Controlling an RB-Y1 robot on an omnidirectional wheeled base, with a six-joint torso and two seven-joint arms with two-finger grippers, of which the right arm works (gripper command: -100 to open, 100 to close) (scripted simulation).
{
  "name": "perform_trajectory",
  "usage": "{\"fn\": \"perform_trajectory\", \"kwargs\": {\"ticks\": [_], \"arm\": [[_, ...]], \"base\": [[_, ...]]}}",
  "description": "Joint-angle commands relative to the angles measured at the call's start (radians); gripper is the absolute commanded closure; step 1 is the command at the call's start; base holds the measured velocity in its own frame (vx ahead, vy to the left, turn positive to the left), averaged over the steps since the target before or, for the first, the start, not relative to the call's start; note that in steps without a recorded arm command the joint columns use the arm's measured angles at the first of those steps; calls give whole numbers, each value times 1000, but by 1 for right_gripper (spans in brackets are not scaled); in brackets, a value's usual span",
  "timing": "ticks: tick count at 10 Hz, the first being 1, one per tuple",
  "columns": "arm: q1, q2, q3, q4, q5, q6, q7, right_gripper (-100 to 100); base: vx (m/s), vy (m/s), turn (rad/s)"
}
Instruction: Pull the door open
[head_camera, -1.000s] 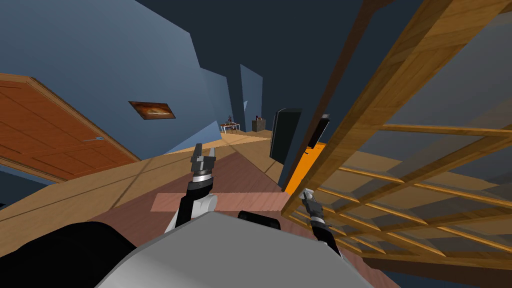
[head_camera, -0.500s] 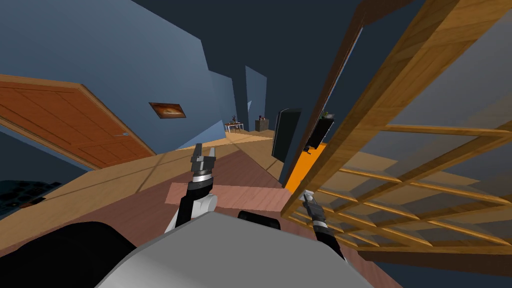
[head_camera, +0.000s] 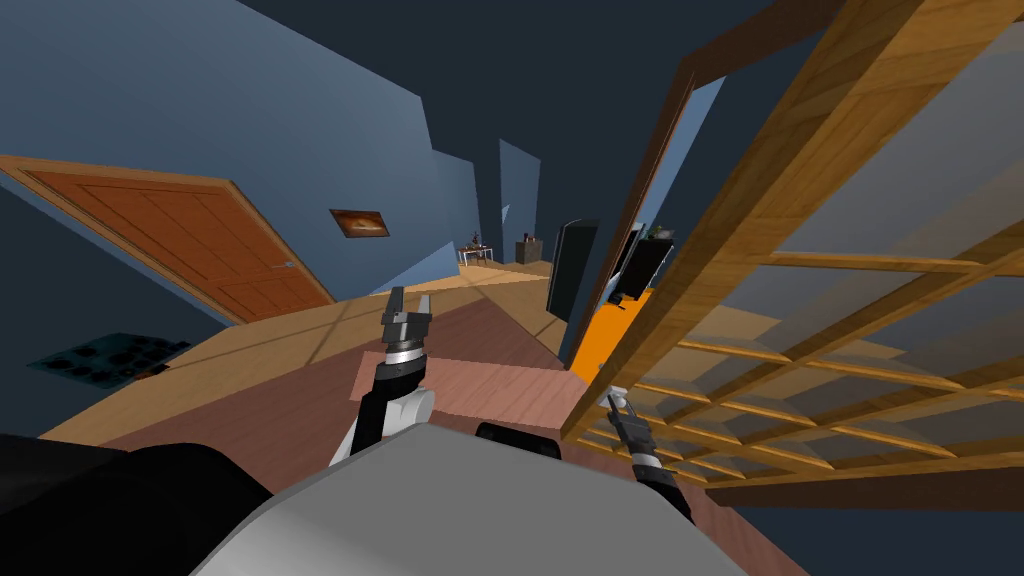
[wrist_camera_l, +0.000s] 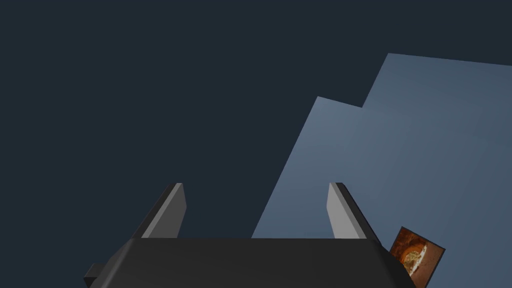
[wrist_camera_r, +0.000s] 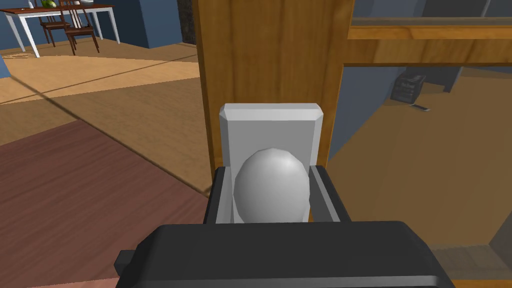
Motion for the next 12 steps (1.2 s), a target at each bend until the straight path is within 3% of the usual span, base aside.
{"fn": "perform_trajectory", "kwargs": {"ticks": [1, 6, 7, 8, 9, 12], "arm": [[15, -15, 9, -5, 6, -22, -16, 100], [49, -59, 46, 17, 32, -107, -72, 100], [52, -63, 50, 20, 34, -115, -78, 100], [52, -61, 46, 14, 32, -100, -71, 100], [59, -67, 54, 28, 37, -124, -82, 100], [65, -75, 64, 45, 43, -157, -95, 100]], "base": [[-240, -85, 171], [-234, -50, 153], [-179, -31, 105], [-71, -14, 12], [-143, -54, 138], [-193, -61, 142]]}}
